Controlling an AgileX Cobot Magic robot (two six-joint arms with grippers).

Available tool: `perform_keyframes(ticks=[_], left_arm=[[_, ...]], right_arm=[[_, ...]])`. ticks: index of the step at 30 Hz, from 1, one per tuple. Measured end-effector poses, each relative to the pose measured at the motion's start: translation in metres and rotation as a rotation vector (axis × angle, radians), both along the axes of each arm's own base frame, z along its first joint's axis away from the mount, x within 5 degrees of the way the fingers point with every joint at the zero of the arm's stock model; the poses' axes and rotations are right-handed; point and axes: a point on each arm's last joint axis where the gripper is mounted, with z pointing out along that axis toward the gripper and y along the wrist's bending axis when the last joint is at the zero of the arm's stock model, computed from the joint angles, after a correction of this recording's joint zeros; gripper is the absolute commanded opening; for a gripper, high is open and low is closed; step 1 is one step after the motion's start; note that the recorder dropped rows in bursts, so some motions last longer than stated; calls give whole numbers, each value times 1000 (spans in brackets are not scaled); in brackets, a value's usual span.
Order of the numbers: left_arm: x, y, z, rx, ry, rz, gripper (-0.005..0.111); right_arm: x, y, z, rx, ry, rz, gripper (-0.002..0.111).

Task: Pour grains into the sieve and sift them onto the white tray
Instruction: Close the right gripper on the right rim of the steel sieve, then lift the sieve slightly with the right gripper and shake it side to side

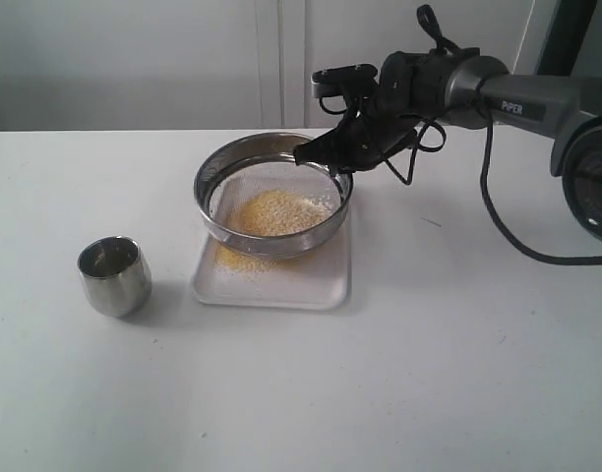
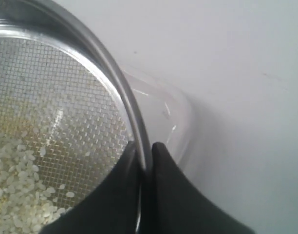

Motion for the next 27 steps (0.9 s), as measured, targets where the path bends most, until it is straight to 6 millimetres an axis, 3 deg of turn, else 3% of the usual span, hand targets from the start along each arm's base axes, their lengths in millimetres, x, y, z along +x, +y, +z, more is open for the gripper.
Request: perform_keyframes(ticks=[8,14,19,27], left_arm=[[0,0,0,0,0,0,0],[0,0,0,0,0,0,0],[0,0,0,0,0,0,0],[0,0,0,0,0,0,0]], right_arm=[[-6,-10,-6,-13,120,-4,0],[-3,-18,-1,22,122,-41,0],[-4,-17,3,22,103,26,0],[-4,-16,3,47,111,-8,0]])
